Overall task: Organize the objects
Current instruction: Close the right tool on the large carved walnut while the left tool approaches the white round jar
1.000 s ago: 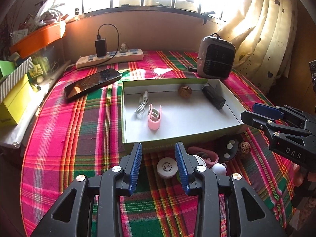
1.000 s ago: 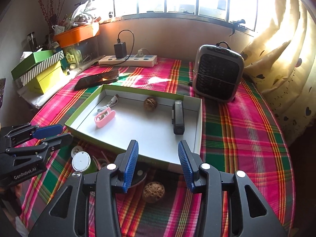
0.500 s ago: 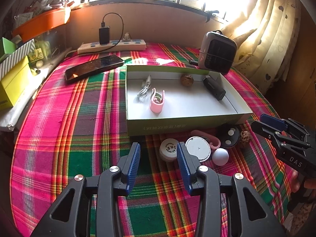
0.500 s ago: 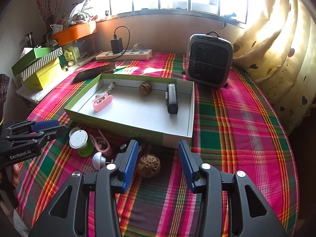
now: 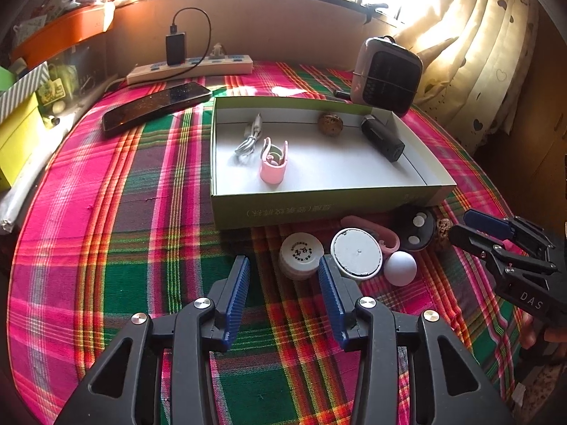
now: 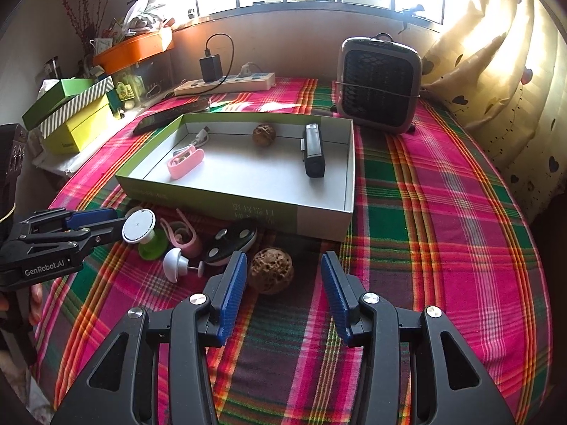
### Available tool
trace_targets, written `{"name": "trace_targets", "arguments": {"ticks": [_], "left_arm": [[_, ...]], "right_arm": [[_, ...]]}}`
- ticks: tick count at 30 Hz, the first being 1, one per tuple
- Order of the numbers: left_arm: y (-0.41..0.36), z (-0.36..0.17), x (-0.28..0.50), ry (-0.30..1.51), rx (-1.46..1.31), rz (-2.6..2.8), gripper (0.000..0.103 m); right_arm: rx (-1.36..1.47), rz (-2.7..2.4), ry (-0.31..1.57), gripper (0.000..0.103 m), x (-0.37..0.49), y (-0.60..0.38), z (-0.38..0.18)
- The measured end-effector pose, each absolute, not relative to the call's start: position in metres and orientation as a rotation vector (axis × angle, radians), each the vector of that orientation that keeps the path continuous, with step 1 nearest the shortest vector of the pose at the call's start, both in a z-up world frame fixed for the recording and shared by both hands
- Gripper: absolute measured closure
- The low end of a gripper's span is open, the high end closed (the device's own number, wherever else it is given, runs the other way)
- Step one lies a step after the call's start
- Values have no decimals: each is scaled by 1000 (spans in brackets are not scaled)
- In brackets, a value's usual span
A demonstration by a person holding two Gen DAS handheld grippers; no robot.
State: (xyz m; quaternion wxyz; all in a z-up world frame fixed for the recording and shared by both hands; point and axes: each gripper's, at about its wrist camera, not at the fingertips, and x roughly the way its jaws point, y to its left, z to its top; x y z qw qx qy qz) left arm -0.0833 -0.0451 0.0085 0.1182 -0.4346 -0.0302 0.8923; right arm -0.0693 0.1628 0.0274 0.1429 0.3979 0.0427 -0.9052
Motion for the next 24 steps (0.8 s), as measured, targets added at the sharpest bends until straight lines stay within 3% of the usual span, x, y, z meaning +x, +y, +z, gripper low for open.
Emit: {"name": "trace_targets", "arguments": {"ticks": [24], "left_arm": [[-32,3,-104,-18,-1303,2606,64]], "right_arm": [[1230,-2598,187,54,-84,158,11]]}}
